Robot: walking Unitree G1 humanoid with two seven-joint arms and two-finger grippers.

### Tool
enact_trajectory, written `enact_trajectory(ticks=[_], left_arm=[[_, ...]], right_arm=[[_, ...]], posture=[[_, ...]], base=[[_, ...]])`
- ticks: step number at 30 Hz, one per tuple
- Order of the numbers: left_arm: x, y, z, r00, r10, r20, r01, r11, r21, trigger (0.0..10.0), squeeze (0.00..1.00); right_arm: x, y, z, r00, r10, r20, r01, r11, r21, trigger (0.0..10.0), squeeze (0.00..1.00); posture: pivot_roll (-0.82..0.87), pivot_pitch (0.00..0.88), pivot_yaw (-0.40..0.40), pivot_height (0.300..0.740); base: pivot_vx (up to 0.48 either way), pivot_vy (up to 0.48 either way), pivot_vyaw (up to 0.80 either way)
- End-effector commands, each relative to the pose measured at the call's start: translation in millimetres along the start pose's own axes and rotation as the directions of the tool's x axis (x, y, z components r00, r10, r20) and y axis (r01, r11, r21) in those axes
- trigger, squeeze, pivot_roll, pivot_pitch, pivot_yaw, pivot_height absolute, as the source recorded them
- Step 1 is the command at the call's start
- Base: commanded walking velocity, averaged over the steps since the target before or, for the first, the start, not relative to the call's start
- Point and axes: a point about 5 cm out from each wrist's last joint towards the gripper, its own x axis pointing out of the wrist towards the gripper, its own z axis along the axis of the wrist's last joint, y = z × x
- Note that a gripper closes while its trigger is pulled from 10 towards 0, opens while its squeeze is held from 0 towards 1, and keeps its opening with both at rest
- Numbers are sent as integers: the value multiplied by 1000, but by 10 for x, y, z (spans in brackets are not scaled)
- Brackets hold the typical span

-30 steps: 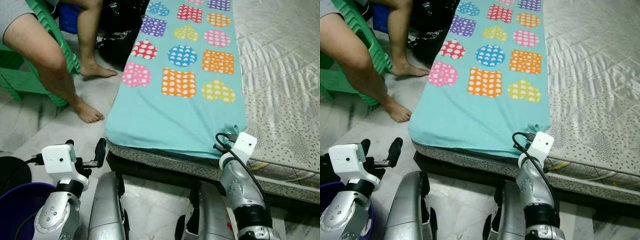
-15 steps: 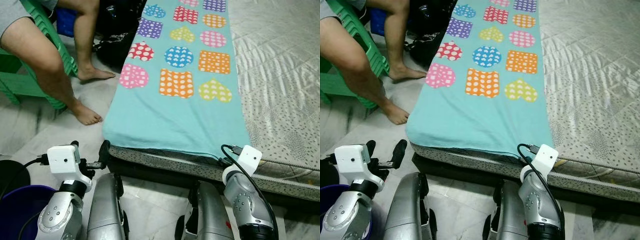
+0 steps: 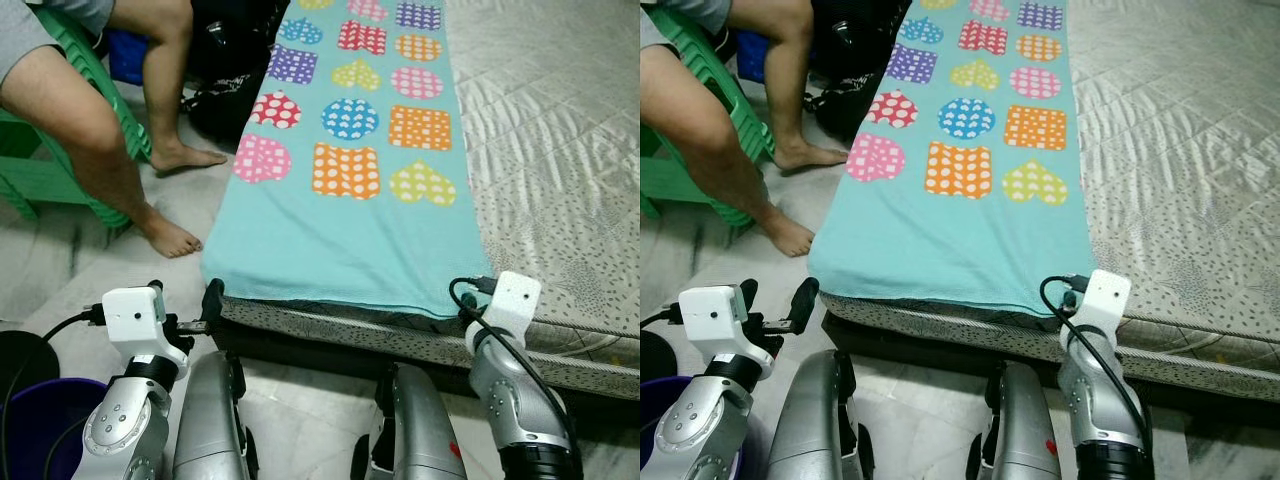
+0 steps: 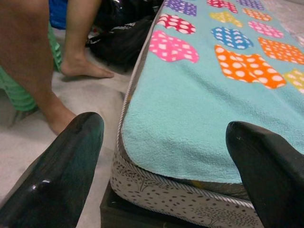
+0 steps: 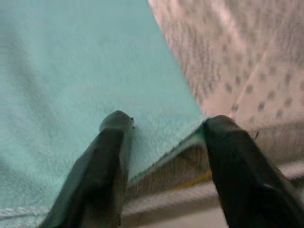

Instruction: Clean up the room

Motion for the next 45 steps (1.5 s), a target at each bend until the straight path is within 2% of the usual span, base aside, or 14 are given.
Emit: enact_trajectory(ticks=[1, 7, 12, 13, 14, 16, 17, 18, 19, 20, 26, 37, 41, 45], left_arm=[[-53, 42, -92, 999, 3, -48, -3, 1000, -3, 10000, 0], [-43, 70, -115, 998, 15, -53, -15, 1000, 2, 10000, 0], [-32, 46, -110, 999, 10, -47, -10, 1000, -2, 10000, 0], [-29, 42, -111, 999, 9, -46, -9, 1000, -3, 10000, 0], [-22, 38, -105, 999, 8, -43, -8, 1000, -6, 10000, 0], [-17, 34, -99, 999, 6, -41, -7, 1000, -6, 10000, 0], [-15, 32, -95, 999, 6, -40, -6, 1000, -6, 10000, 0], [-15, 32, -95, 999, 6, -40, -6, 1000, -6, 10000, 0], [-15, 32, -94, 999, 5, -41, -5, 1000, -6, 10000, 0], [-17, 32, -91, 999, 4, -41, -4, 1000, -6, 10000, 0], [-32, 50, -80, 999, 7, -45, -7, 1000, -4, 10000, 0], [-39, 61, -116, 998, 17, -59, -18, 1000, -10, 10000, 0], [-17, 65, -119, 998, 14, -56, -15, 1000, -11, 10000, 0], [31, 57, -89, 1000, 15, -27, -15, 1000, -11, 10000, 0]], right_arm=[[-31, -46, 35, 999, 2, 43, 0, 999, -49, 10000, 1000], [-3, -19, 117, 996, 10, 89, -3, 997, -76, 10000, 1000], [35, 197, 159, 989, 105, 107, -102, 994, -33, 10000, 1000], [57, 285, 103, 988, 140, 67, -139, 990, -22, 10000, 886], [100, 387, 17, 986, 167, 6, -167, 986, 6, 10000, 529], [143, 466, -48, 981, 188, -37, -188, 982, 12, 10000, 506], [176, 509, -81, 979, 195, -61, -194, 981, 20, 10000, 286], [176, 509, -81, 979, 195, -61, -194, 981, 20, 10000, 286], [205, 529, -105, 978, 194, -79, -193, 981, 17, 10000, 39], [233, 537, -123, 978, 185, -94, -184, 983, 26, 10000, 0], [306, 516, -296, 959, 155, -238, -148, 988, 46, 10000, 0], [143, 96, -570, 918, 104, -382, -115, 993, -7, 10000, 0], [-8, -37, -516, 937, 127, -326, -138, 990, -8, 10000, 0], [-120, 159, -191, 946, 305, -107, -303, 952, 33, 10000, 0]], posture=[[127, 142, -40, 541], [123, 136, -45, 541], [124, 137, -47, 541], [124, 137, -47, 541], [131, 141, -45, 541], [140, 146, -44, 541], [140, 146, -44, 541], [140, 146, -44, 541], [140, 146, -44, 541], [149, 152, -43, 541], [157, 156, -44, 541], [128, 155, -54, 541], [103, 147, -49, 541], [80, 136, -40, 541]], base=[[0, 0, 0], [0, 0, 0], [0, 0, 0], [0, 0, 0], [0, 0, 0], [0, 0, 0], [0, 0, 0], [0, 0, 0], [0, 0, 0], [0, 0, 0], [0, 0, 0], [0, 0, 0], [0, 0, 0], [0, 0, 0]])
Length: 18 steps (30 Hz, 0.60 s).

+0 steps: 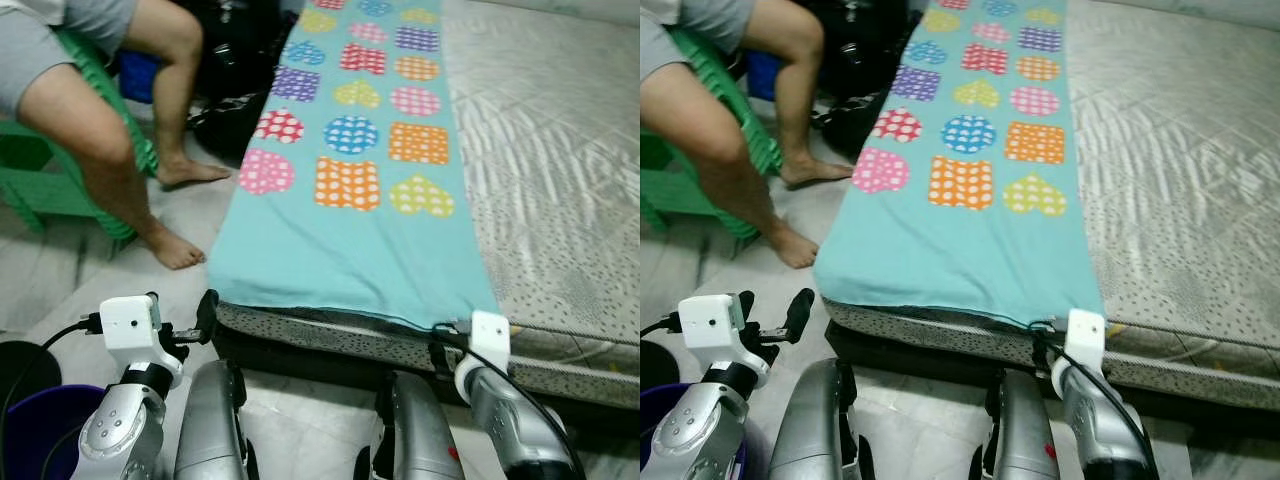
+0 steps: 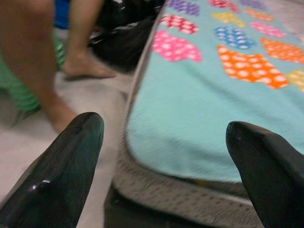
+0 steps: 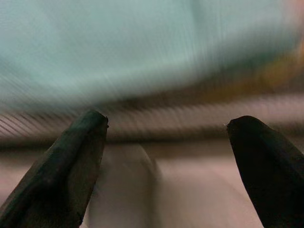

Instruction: Clean up the room

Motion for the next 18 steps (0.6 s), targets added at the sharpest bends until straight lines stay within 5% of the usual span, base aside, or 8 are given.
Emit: enact_trajectory(ticks=[1, 4, 6, 10, 18], left_arm=[[8, -13, -10, 1000, -3, 3, 3, 1000, -4, 10000, 0], [38, -43, -4, 1000, -12, 13, 12, 1000, -7, 10000, 0], [71, -67, -7, 1000, -18, 23, 18, 1000, -13, 10000, 0], [93, -70, -13, 999, -18, 33, 18, 1000, -16, 10000, 0], [127, -75, -32, 999, -18, 42, 19, 1000, -22, 10000, 0]], right_arm=[[-48, 157, 281, 985, 88, 151, -83, 996, -39, 10000, 0], [-109, 291, 515, 950, 137, 280, -132, 991, -35, 10000, 0], [-192, 461, 813, 890, 190, 415, -203, 979, -11, 10000, 0], [-265, 525, 991, 840, 214, 498, -251, 968, 8, 10000, 0], [-254, 592, 1148, 805, 233, 545, -287, 958, 14, 10000, 0]], posture=[[76, 132, -39, 541], [66, 120, -34, 541], [58, 99, -29, 541], [51, 81, -29, 541], [40, 66, -22, 583]], base=[[0, 0, 0], [0, 0, 0], [0, 0, 0], [0, 0, 0], [0, 0, 0]])
